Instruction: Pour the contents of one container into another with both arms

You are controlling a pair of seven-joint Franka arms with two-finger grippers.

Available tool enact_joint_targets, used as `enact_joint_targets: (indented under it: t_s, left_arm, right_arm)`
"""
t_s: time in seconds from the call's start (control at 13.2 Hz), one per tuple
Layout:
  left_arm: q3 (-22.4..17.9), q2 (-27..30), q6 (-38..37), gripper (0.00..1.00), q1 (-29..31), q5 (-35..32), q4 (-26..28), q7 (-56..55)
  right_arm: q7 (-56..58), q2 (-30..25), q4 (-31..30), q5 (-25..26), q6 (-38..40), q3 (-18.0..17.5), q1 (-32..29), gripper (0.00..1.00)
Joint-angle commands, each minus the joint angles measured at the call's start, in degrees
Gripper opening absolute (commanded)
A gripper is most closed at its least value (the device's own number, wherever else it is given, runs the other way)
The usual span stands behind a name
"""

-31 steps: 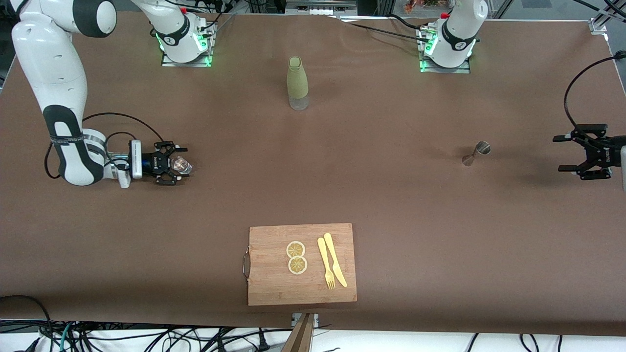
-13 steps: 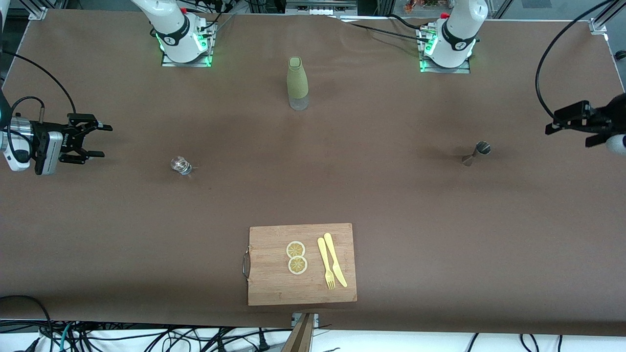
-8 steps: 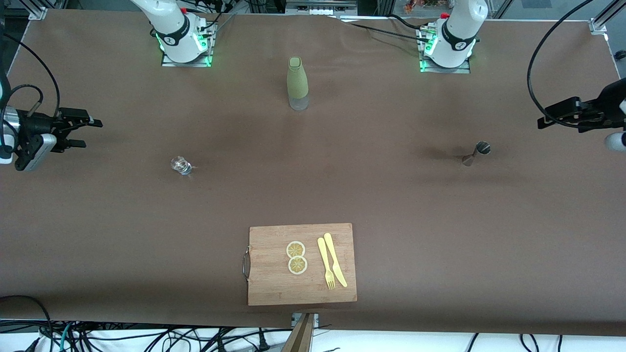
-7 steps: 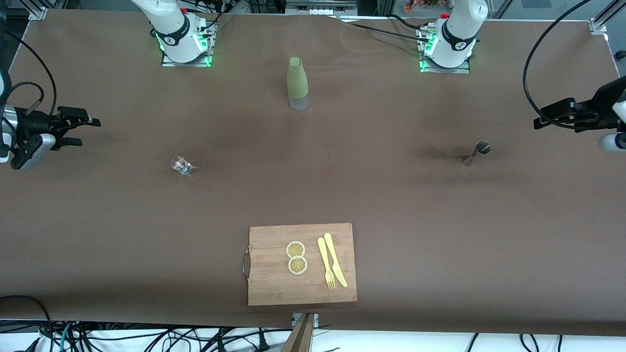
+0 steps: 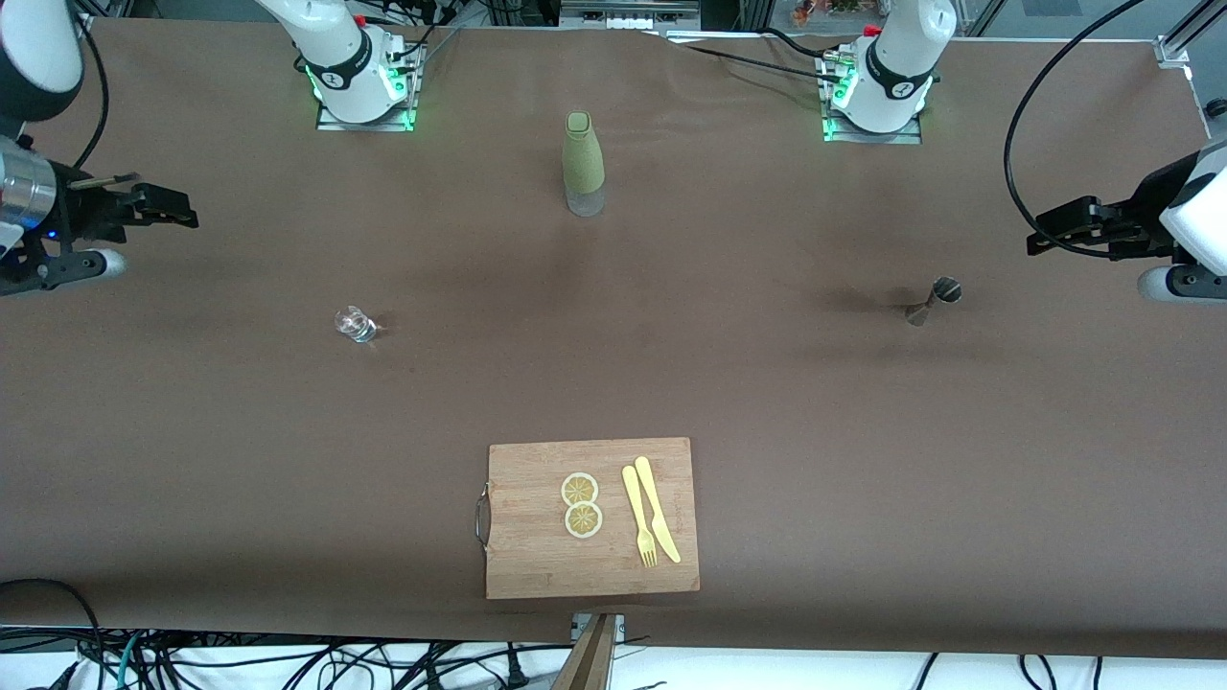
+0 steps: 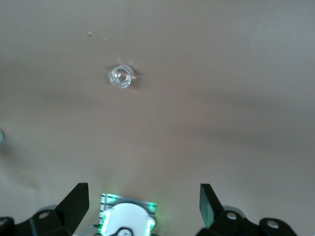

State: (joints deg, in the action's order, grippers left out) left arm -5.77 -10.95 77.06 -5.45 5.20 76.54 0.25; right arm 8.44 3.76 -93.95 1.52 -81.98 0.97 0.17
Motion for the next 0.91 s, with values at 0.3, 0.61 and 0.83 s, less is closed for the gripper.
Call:
enact_joint_targets:
  t_s: [0.3, 0.61, 0.83]
  left_arm:
    - [1.90, -0.82, 0.02, 1.00, -0.44, -1.68, -0.69, -2.97]
    - [1.90, -0.91, 0.02, 1.00, -0.44, -1.68, -0.78, -2.97]
    - [1.81, -0.91, 0.02, 1.00, -0.36, -1.68, -0.78, -2.97]
  right_arm:
    - [-23.19, -3.68, 0.96, -0.80, -9.71, -0.44, 0.35, 1.00]
    - [-18.13, -2.71, 0.26, -3.80, -13.39, -1.06, 0.62, 1.00]
    - [-17.40, -1.92, 0.70, -7.38, -15.57, -0.62, 0.27, 1.00]
